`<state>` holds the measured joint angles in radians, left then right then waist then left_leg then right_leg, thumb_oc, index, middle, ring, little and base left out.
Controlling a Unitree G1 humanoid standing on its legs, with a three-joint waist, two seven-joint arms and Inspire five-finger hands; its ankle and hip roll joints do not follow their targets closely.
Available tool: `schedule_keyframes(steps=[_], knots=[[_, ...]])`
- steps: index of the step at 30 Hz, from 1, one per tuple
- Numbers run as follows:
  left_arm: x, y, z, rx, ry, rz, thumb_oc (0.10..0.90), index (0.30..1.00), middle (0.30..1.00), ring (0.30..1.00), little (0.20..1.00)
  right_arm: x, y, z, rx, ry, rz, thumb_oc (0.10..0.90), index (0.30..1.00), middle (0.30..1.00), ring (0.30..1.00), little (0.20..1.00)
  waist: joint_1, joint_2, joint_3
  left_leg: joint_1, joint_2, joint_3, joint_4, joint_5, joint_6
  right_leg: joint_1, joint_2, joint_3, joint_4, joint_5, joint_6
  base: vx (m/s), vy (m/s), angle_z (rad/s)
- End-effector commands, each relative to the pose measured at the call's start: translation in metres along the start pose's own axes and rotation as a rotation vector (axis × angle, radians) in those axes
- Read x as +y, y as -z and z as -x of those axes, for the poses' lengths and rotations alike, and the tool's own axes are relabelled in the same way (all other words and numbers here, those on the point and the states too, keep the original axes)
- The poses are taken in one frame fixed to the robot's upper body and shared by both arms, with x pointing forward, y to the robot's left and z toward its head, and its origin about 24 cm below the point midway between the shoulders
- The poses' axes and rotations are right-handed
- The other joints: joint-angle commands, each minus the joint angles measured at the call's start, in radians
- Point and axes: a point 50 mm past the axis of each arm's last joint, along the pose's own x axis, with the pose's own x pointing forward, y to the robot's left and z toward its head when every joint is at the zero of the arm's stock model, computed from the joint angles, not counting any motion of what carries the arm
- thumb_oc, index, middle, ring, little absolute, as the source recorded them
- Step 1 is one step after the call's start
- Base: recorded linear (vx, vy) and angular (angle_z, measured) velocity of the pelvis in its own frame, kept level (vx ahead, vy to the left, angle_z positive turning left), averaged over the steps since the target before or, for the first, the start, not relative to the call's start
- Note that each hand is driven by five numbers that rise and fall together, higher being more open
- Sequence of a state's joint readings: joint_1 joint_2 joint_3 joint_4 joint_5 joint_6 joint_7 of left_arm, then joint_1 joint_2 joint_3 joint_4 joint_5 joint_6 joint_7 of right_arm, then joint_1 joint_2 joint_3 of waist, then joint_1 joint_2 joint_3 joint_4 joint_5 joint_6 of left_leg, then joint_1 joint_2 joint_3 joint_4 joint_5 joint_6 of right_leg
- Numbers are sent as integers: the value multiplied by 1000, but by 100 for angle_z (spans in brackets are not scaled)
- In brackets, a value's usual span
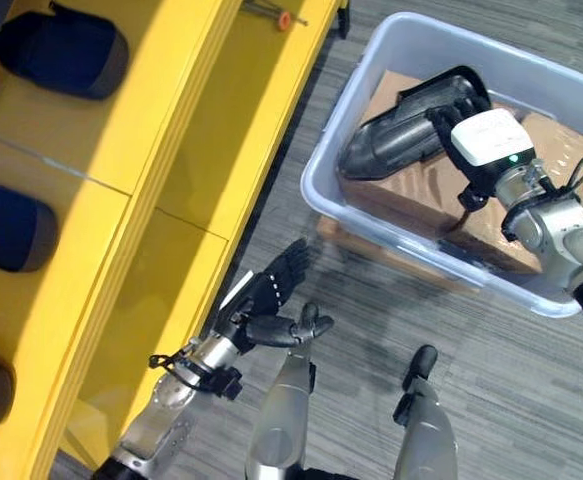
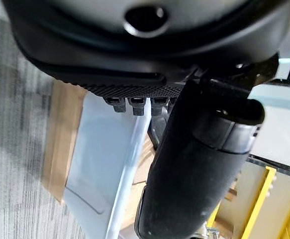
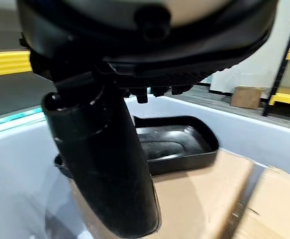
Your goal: Move parts from the plastic box to the shelf.
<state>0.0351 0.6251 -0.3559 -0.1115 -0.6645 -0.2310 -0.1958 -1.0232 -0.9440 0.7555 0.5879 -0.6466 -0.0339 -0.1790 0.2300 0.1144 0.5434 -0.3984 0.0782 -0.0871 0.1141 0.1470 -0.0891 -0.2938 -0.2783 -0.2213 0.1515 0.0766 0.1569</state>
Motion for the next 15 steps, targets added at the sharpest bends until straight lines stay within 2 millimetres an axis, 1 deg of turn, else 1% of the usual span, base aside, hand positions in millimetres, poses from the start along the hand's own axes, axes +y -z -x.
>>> schedule_keyframes(steps=[1, 6, 7, 13, 14, 15], knots=[[-9, -36, -4, -205, 95, -6, 900, 1000, 1000, 1000, 1000, -71, 14, -15, 34, 222, 91, 900, 1000, 1000, 1000, 1000, 11, 13, -23, -12, -74, 44, 3, -32, 79, -56, 80, -4, 177, -123, -71, 17, -3, 18], [-7, -36, -3, -200, 90, -12, 900, 1000, 1000, 1000, 1000, -69, 33, -18, 177, 209, 102, 900, 1000, 1000, 1000, 1000, 36, 9, -23, -77, -80, 26, 32, -28, 82, -111, 86, -15, 238, -147, -80, 23, -17, 14], [-7, -36, -3, -199, 86, -13, 900, 1000, 1000, 1000, 1000, -64, 39, -17, 217, 194, 91, 900, 1000, 1000, 1000, 1000, 44, 8, -23, -100, -83, 19, 41, -26, 83, -128, 88, -21, 256, -155, -82, 23, -28, 16], [-7, -34, -2, -192, 74, -27, 900, 1000, 1000, 1000, 1000, -56, 52, -15, 306, 148, 77, 900, 1000, 1000, 1000, 1000, 60, 6, -23, -157, -86, 8, 59, -20, 86, -174, 95, -31, 290, -166, -88, 28, -22, 7], [-7, -31, -1, -184, 63, -23, 900, 1000, 1000, 1000, 1000, -44, 62, -12, 384, 107, 27, 900, 1000, 1000, 1000, 1000, 63, 4, -23, -164, -94, 5, 60, -37, 83, -184, 95, -23, 313, -195, -83, 91, -18, 0], [-7, -30, -1, -182, 61, -22, 900, 1000, 1000, 1000, 1000, -42, 64, -11, 403, 98, 23, 900, 1000, 1000, 1000, 1000, 65, 6, -23, -171, -95, 5, 62, -36, 82, -191, 95, -23, 318, -198, -84, 99, -4, 1]])
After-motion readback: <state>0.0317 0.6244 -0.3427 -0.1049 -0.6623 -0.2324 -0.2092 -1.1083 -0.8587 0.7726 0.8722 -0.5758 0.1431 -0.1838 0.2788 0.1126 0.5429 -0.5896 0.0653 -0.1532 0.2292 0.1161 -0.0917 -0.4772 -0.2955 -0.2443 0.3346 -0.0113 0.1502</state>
